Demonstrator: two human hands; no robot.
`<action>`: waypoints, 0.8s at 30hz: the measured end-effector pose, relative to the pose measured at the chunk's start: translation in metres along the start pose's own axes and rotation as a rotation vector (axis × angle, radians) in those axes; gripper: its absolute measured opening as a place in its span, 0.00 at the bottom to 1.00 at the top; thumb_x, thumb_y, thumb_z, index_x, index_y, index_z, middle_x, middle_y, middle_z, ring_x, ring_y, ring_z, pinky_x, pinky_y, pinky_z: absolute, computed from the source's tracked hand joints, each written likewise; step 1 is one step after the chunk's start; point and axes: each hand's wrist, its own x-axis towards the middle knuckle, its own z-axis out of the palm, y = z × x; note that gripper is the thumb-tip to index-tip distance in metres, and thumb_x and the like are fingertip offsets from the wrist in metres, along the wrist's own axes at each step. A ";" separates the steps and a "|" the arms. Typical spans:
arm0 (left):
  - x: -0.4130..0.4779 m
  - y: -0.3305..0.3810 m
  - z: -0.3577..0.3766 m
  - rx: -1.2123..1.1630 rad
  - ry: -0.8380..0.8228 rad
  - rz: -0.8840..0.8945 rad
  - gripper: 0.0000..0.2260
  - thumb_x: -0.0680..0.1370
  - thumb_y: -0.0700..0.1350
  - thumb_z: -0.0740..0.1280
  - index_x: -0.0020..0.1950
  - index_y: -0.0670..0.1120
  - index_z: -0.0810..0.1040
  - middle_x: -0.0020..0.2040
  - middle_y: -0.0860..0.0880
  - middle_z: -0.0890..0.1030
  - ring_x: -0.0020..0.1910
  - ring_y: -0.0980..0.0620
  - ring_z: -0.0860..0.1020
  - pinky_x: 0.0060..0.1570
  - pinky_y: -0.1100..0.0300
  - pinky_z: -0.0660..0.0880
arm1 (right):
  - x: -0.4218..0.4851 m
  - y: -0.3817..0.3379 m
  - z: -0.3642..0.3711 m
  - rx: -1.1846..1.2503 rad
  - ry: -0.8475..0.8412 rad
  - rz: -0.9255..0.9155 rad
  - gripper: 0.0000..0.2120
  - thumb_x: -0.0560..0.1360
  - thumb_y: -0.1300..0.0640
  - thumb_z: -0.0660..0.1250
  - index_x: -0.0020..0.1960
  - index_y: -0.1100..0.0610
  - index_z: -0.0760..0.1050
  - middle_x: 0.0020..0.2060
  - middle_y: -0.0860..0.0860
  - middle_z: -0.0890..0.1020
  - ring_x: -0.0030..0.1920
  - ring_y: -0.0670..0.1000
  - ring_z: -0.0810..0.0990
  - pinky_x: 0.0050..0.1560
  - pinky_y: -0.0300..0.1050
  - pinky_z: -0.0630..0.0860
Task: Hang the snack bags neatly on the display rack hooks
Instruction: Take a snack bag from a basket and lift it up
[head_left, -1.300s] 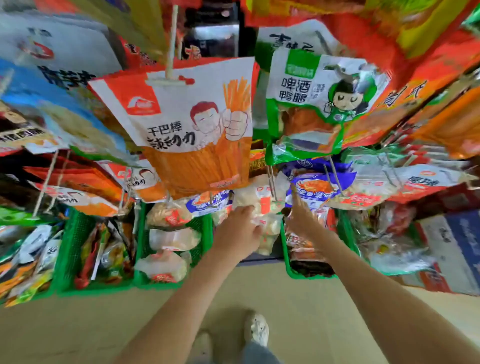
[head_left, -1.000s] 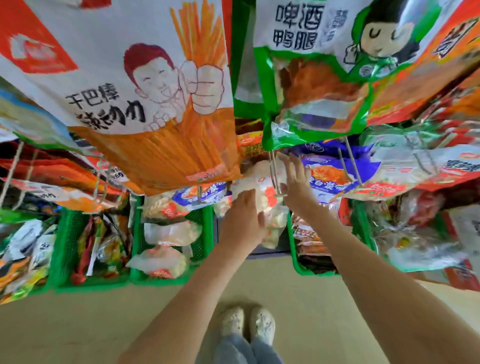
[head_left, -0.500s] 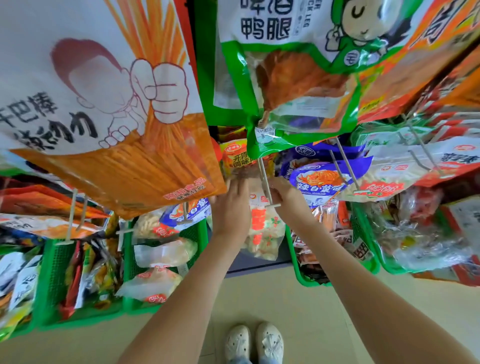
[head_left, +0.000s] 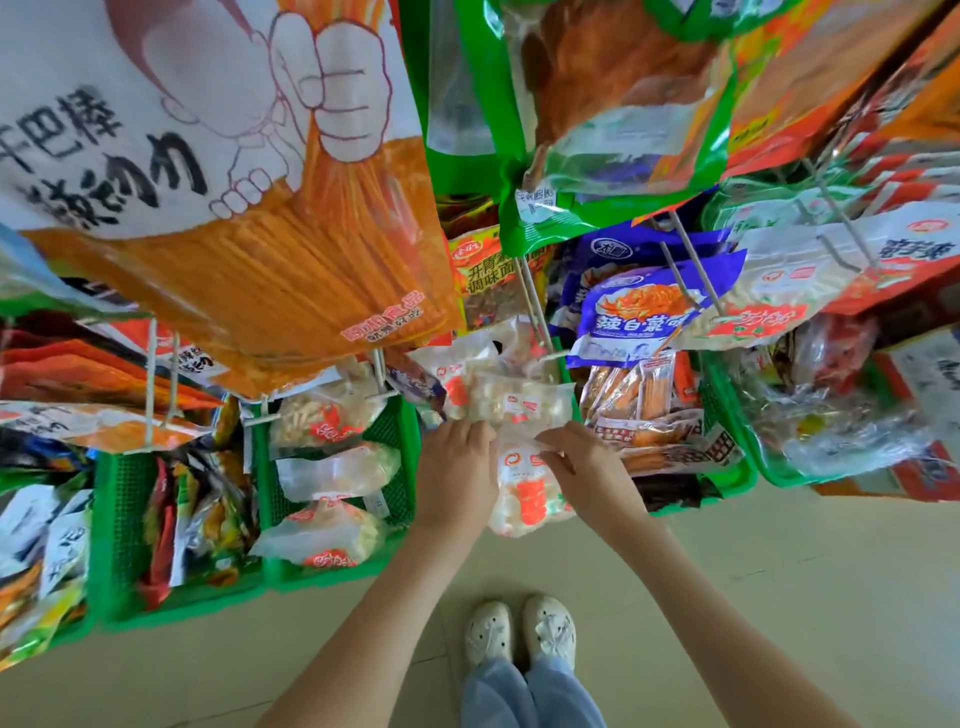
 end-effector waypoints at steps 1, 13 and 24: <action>-0.006 -0.005 0.013 -0.002 -0.055 0.003 0.12 0.74 0.45 0.58 0.35 0.44 0.75 0.29 0.48 0.75 0.31 0.47 0.75 0.34 0.57 0.68 | 0.000 0.009 0.012 -0.056 -0.043 0.021 0.08 0.75 0.63 0.65 0.52 0.59 0.79 0.49 0.54 0.78 0.51 0.57 0.77 0.47 0.47 0.72; -0.017 -0.067 0.166 0.143 -0.158 -0.083 0.06 0.68 0.39 0.70 0.33 0.42 0.75 0.29 0.46 0.75 0.21 0.47 0.75 0.16 0.65 0.64 | 0.063 0.102 0.154 -0.162 -0.102 0.142 0.10 0.78 0.61 0.57 0.49 0.63 0.76 0.51 0.58 0.77 0.48 0.61 0.78 0.44 0.50 0.71; -0.014 -0.123 0.263 0.214 -0.011 -0.123 0.10 0.60 0.33 0.74 0.35 0.44 0.77 0.28 0.46 0.75 0.28 0.43 0.74 0.28 0.58 0.68 | 0.103 0.178 0.230 0.063 0.004 -0.040 0.06 0.74 0.65 0.63 0.48 0.59 0.78 0.47 0.52 0.78 0.47 0.56 0.78 0.45 0.50 0.74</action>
